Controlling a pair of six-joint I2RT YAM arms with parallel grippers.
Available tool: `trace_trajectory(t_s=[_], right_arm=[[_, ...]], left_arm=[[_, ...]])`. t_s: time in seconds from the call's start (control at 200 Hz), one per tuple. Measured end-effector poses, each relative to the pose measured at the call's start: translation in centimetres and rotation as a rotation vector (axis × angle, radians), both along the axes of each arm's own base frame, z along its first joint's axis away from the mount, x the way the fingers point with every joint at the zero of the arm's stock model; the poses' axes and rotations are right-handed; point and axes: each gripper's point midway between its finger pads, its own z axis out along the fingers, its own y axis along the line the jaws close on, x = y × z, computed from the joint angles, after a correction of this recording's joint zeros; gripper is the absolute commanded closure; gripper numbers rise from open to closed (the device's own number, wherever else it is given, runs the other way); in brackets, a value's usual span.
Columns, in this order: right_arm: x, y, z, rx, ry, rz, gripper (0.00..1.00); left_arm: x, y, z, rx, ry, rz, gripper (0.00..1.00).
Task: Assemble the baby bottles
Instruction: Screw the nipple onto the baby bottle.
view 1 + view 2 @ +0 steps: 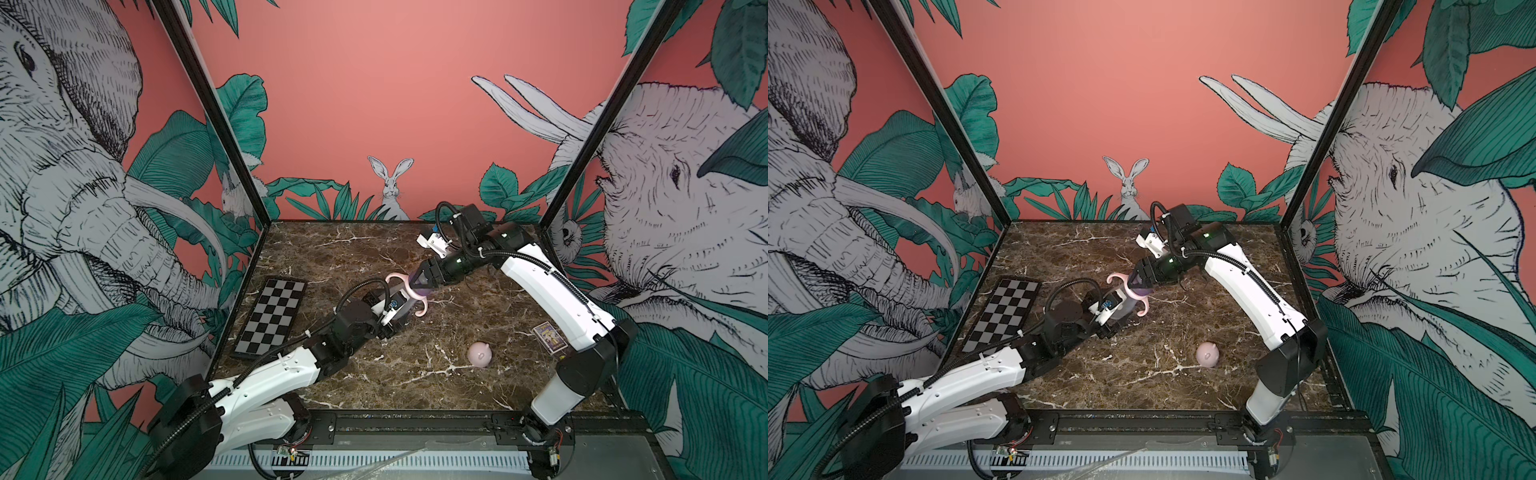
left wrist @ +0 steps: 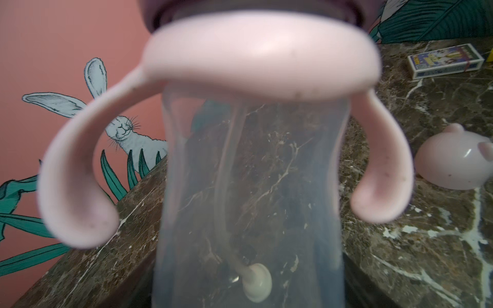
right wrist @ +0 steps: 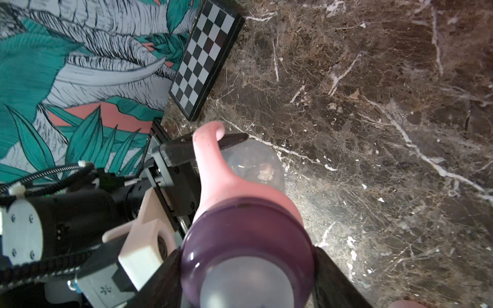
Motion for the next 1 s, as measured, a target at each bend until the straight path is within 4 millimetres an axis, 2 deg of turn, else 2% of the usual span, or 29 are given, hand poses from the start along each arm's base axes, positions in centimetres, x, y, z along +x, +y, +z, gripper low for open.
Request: trace_trajectory(t_s=[0.215, 0.67, 0.715, 0.785, 0.94, 1.0], right_arm=[[1.0, 0.3, 0.1, 0.049, 0.041, -0.132, 0.57], [2.7, 1.1, -1.5, 0.131, 0.197, -0.341, 0.55], [2.9, 1.2, -1.7, 0.143, 0.210, -0.358, 0.51], [3.2, 1.4, -1.8, 0.159, 0.219, -0.375, 0.37], [3.4, 1.4, -1.6, 0.168, 0.223, -0.386, 0.21], [3.3, 1.5, -1.3, 0.159, 0.218, -0.371, 0.16]], left_arm=[[1.1, 0.5, 0.4, 0.044, -0.102, 0.105, 0.61], [2.8, 1.7, -0.1, 0.193, -0.251, 0.282, 0.61], [2.8, 1.9, -0.2, 0.200, -0.252, 0.290, 0.61], [2.9, 2.1, -0.3, 0.205, -0.252, 0.301, 0.61], [2.8, 2.1, -0.2, 0.187, -0.243, 0.300, 0.61], [2.5, 1.3, 0.2, 0.154, -0.234, 0.260, 0.61]])
